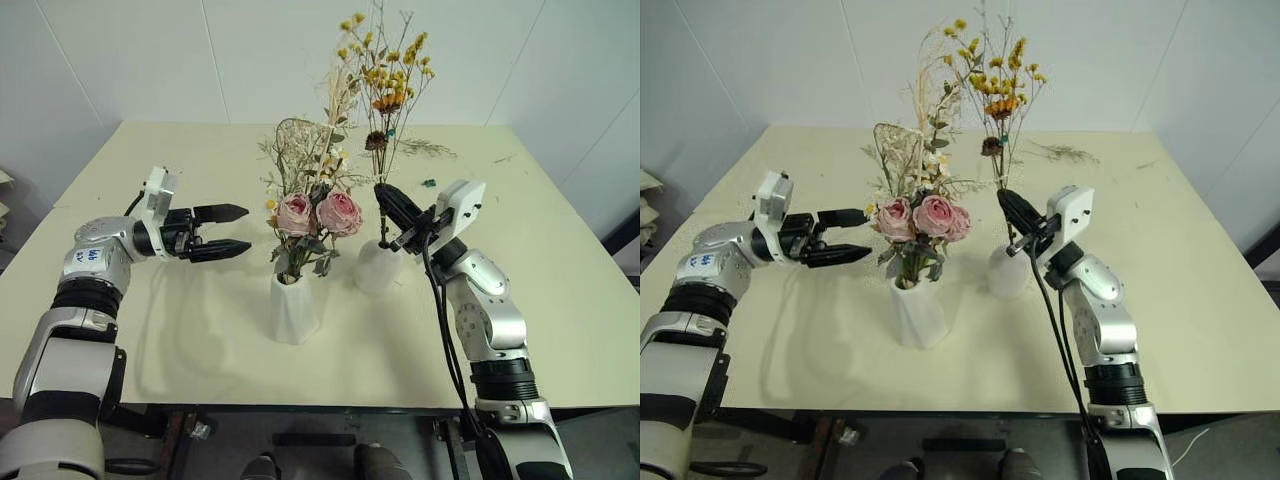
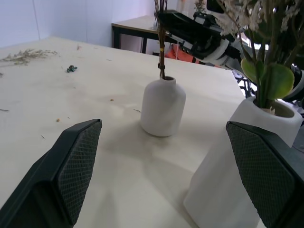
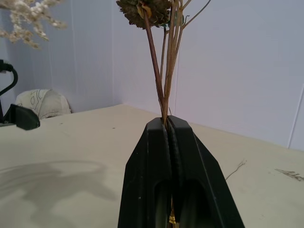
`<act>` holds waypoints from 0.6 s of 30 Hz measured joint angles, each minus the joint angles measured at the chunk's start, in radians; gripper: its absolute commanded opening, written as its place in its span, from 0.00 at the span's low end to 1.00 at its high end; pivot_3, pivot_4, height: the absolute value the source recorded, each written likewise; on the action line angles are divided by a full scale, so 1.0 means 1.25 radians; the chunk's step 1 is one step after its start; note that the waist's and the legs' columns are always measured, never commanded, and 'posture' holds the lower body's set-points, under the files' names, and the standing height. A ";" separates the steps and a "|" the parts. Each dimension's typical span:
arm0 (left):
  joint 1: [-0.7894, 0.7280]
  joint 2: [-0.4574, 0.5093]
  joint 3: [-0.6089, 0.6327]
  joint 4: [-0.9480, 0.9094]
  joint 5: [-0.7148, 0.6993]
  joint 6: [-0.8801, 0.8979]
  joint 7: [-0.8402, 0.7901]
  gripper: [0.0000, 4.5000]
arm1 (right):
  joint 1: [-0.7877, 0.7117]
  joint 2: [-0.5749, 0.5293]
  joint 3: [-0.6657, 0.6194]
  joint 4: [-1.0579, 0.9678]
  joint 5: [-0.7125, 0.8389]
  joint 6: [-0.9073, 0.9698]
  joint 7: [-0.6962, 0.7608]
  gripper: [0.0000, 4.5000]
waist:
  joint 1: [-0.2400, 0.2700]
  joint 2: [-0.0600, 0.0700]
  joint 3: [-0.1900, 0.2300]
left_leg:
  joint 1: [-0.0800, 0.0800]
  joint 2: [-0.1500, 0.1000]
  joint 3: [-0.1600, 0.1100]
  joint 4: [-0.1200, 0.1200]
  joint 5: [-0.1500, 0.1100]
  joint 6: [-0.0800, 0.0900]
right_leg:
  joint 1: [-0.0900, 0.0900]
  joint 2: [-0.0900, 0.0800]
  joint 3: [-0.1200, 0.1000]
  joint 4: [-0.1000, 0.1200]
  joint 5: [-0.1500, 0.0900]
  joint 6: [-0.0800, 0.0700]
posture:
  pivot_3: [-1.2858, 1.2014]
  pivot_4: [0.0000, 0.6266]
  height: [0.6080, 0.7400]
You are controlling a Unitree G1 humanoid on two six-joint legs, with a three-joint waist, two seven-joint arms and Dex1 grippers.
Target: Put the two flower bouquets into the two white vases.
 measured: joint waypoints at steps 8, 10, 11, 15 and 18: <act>-0.001 0.000 0.000 0.013 0.001 0.000 0.000 1.00 | 0.004 0.003 0.011 -0.020 -0.003 0.017 -0.009 0.01 | 0.000 0.000 0.000 | 0.000 0.000 0.000 0.000 0.000 0.000 | 0.000 0.000 0.000 0.000 0.000 0.000 | 0.52 0.24 1.00; -0.001 0.000 0.000 0.013 0.001 0.000 0.000 1.00 | 0.007 0.003 0.011 -0.024 -0.003 0.019 -0.010 0.01 | 0.000 0.000 0.000 | 0.000 0.000 0.000 0.000 0.000 0.000 | 0.000 0.000 0.000 0.000 0.000 0.000 | 0.52 0.24 1.00; -0.001 0.000 0.000 0.013 0.001 0.000 0.000 1.00 | 0.009 0.003 0.011 -0.026 -0.003 0.019 -0.010 0.01 | 0.000 0.000 0.000 | 0.000 0.000 0.000 0.000 0.000 0.000 | 0.000 0.000 0.000 0.000 0.000 0.000 | 0.52 0.24 1.00; -0.001 0.000 0.000 0.013 0.001 0.000 0.000 1.00 | 0.020 0.002 0.010 -0.028 -0.004 0.023 -0.011 0.01 | 0.000 0.000 0.000 | 0.000 0.000 0.000 0.000 0.000 0.000 | 0.000 0.000 0.000 0.000 0.000 0.000 | 0.52 0.24 1.00; -0.001 0.000 0.000 0.013 0.001 0.000 0.000 1.00 | 0.040 0.001 0.009 -0.035 -0.004 0.031 -0.016 0.01 | 0.001 0.000 0.000 | 0.000 0.000 0.000 0.000 0.000 0.000 | 0.000 0.000 0.000 0.000 0.000 0.000 | 0.52 0.24 1.00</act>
